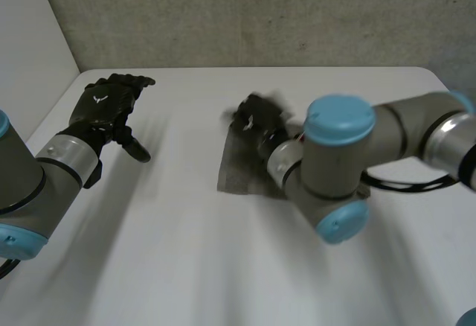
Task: Fold the towel.
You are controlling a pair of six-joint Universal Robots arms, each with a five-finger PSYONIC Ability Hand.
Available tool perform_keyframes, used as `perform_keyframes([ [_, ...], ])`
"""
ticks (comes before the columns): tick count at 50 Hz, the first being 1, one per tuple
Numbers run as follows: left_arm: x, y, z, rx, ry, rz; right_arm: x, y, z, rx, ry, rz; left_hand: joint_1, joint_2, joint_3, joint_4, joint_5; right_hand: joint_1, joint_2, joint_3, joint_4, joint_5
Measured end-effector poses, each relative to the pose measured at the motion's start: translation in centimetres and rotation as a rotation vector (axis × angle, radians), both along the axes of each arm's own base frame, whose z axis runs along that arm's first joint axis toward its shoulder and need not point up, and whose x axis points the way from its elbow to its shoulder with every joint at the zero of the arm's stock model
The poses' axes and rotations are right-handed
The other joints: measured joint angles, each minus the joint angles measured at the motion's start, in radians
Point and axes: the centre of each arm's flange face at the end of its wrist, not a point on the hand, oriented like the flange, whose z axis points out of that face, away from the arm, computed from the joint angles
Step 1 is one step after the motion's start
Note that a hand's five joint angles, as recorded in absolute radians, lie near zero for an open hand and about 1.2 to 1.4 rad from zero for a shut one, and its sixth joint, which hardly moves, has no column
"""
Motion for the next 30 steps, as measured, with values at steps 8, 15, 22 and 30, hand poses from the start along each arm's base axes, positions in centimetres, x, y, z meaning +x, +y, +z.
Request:
perform_keyframes([
  [8,-0.1,0.0,-0.1,0.003,-0.001,-0.004,-0.5,0.9,-1.6,0.089,-0.003,0.016,0.000,0.000,0.000,0.000,0.000,-0.744,-0.783,-0.802,-0.789,-0.801],
  [15,-0.6,-0.1,0.1,-0.007,0.000,-0.014,-4.9,-1.9,1.8,0.206,-0.170,-0.176,-0.003,0.000,-0.002,0.000,-0.002,-0.789,-0.783,-0.804,-0.789,-0.801],
  [22,-1.6,0.0,0.2,-0.016,0.003,-0.043,-10.0,-3.2,2.2,0.385,-0.271,-0.351,-0.003,0.000,-0.002,0.000,-0.002,-0.789,-0.783,-0.805,-0.789,-0.801],
  [30,-4.7,0.7,0.3,-0.035,0.007,-0.130,-14.2,-2.6,-0.6,0.560,-0.268,-0.445,-0.003,0.000,-0.002,0.000,-0.001,-0.789,-0.783,-0.805,-0.789,-0.801],
])
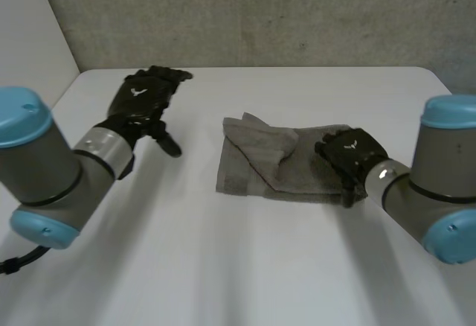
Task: Fold the towel.
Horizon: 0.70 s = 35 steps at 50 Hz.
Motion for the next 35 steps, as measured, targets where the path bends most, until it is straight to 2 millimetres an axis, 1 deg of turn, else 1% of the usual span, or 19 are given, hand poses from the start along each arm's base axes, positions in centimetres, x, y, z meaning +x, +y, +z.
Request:
perform_keyframes([
  [1,-1.0,0.2,0.1,-0.007,0.000,-0.026,-0.6,0.1,-0.3,0.013,-0.007,-0.002,0.000,0.000,0.000,0.000,0.000,0.000,0.000,0.000,0.000,0.000],
  [2,-1.3,0.3,0.1,-0.011,-0.001,-0.035,-0.8,0.2,-0.4,0.014,-0.010,-0.002,0.000,0.000,0.000,0.000,0.000,0.000,0.000,0.000,0.000,0.000],
  [4,-2.6,0.7,0.1,-0.023,-0.003,-0.069,-1.3,0.2,-0.4,0.008,-0.021,-0.003,0.000,0.000,0.000,0.000,0.000,0.000,0.000,0.000,0.000,0.000],
  [5,-3.4,1.0,0.1,-0.030,-0.006,-0.088,-1.4,0.2,-0.3,0.000,-0.025,-0.003,0.000,0.000,0.000,0.000,0.000,0.000,0.000,0.000,0.000,0.000],
  [6,-3.7,1.1,0.1,-0.033,-0.007,-0.096,-1.5,0.2,-0.2,-0.004,-0.027,-0.004,0.000,0.000,0.000,0.000,0.000,0.000,0.000,0.000,0.000,0.000],
  [10,-6.6,2.2,-0.2,-0.051,-0.023,-0.170,-1.9,0.1,0.1,-0.028,-0.035,-0.010,0.000,0.000,0.000,0.000,0.000,0.000,0.000,0.000,0.000,0.000],
  [12,-8.2,2.8,-0.6,-0.055,-0.035,-0.211,-2.0,0.1,0.1,-0.035,-0.036,-0.015,0.000,0.000,0.000,0.000,0.000,0.000,0.000,0.000,0.000,0.000],
  [15,-9.9,3.3,-1.1,-0.053,-0.051,-0.248,-2.1,0.1,0.0,-0.036,-0.036,-0.017,0.000,0.000,0.000,0.000,0.000,0.000,0.000,0.000,0.000,0.000],
  [18,-12.2,3.6,-2.2,-0.030,-0.080,-0.294,-2.1,0.2,-0.4,-0.031,-0.033,-0.017,0.000,0.000,0.000,0.000,0.000,0.000,0.000,0.000,0.000,0.000],
  [19,-12.5,3.6,-2.4,-0.026,-0.084,-0.300,-2.1,0.3,-0.4,-0.030,-0.033,-0.017,0.000,0.000,0.000,0.000,0.000,0.000,0.000,0.000,0.000,0.000],
  [21,-13.9,3.7,-3.3,-0.002,-0.106,-0.325,-2.1,0.4,-0.7,-0.025,-0.031,-0.015,0.000,0.000,0.000,0.000,0.000,0.000,0.000,0.000,0.000,0.000],
  [25,-15.5,3.6,-4.6,0.030,-0.130,-0.346,-2.0,0.7,-0.9,-0.021,-0.030,-0.011,0.000,0.000,0.000,0.000,0.001,0.000,0.000,0.000,0.000,0.000],
  [28,-16.6,3.0,-5.7,0.056,-0.149,-0.353,-1.9,0.8,-1.1,-0.021,-0.031,-0.007,0.000,0.000,0.000,0.000,0.003,0.000,0.000,0.000,0.000,0.000],
  [33,-17.2,2.3,-6.9,0.088,-0.168,-0.352,-1.8,0.9,-1.1,-0.022,-0.031,-0.004,0.008,0.020,0.033,0.003,0.059,0.000,0.000,0.000,0.000,0.000],
  [35,-17.2,2.2,-7.3,0.105,-0.179,-0.352,-1.8,0.9,-1.1,-0.022,-0.030,-0.003,0.089,0.101,0.116,0.087,0.140,0.000,0.000,0.000,0.000,0.000],
])
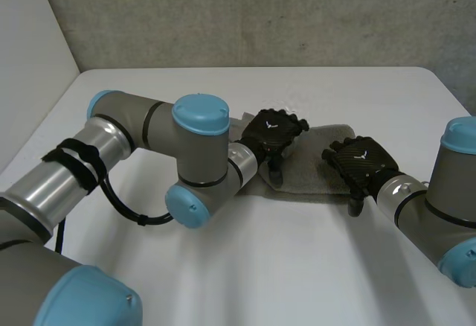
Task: Fold the towel.
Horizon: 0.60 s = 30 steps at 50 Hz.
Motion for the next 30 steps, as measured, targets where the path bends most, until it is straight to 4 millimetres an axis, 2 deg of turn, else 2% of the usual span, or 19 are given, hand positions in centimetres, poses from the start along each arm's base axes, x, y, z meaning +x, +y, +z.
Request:
perform_keyframes([
  [13,1.1,-0.1,-0.3,0.057,-0.084,0.013,0.0,-0.1,0.0,-0.002,0.003,0.001,0.313,0.308,0.311,0.311,0.297,0.000,0.000,0.000,0.000,0.000],
  [18,2.2,-0.5,-0.5,0.046,-0.170,0.018,0.0,0.0,0.0,-0.001,0.004,0.002,0.567,0.561,0.562,0.571,0.548,0.000,0.000,0.000,0.000,0.000],
  [22,3.8,-1.6,-0.3,0.038,-0.245,0.078,0.0,0.0,0.0,-0.001,0.004,0.002,0.745,0.745,0.747,0.759,0.736,0.000,0.000,0.000,0.000,0.000],
  [30,6.8,-4.0,0.6,0.040,-0.298,0.223,0.0,0.0,0.0,-0.001,0.005,0.003,0.842,0.845,0.847,0.846,0.837,0.000,0.000,0.000,0.000,0.000],
])
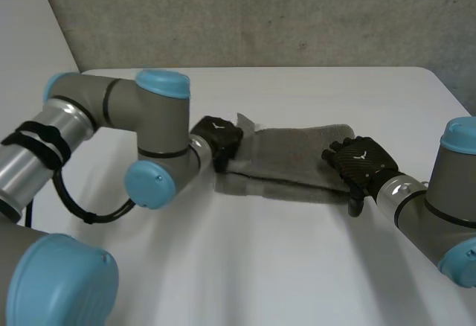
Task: Fold the towel.
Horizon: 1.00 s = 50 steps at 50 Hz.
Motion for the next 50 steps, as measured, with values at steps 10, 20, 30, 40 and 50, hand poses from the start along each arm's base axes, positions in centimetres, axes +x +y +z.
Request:
perform_keyframes([
  [10,2.7,0.0,3.6,-0.047,0.051,0.030,0.0,0.0,0.0,-0.002,0.003,0.001,0.001,0.003,-0.001,0.001,0.001,0.000,0.000,0.000,0.000,0.000],
  [20,3.8,2.6,5.0,-0.127,0.125,-0.052,0.0,0.0,0.1,-0.004,0.004,0.002,-0.231,-0.239,-0.243,-0.236,-0.226,0.000,0.000,0.000,0.000,0.000],
  [30,3.2,2.2,3.3,-0.143,0.129,-0.066,-0.1,-0.1,0.1,-0.006,0.008,-0.009,-0.373,-0.385,-0.387,-0.364,-0.384,0.000,0.000,0.000,0.000,0.000],
  [40,1.9,1.2,-1.0,-0.132,0.037,-0.095,-0.8,-0.9,0.1,-0.019,0.030,-0.069,-0.545,-0.555,-0.564,-0.544,-0.562,0.073,0.056,0.068,0.052,0.086],
  [50,1.7,1.4,-3.0,-0.130,-0.021,-0.102,-0.7,-0.8,-0.2,-0.012,0.035,-0.063,-0.872,-0.889,-0.900,-0.877,-0.913,0.078,0.056,0.068,0.052,0.090],
])
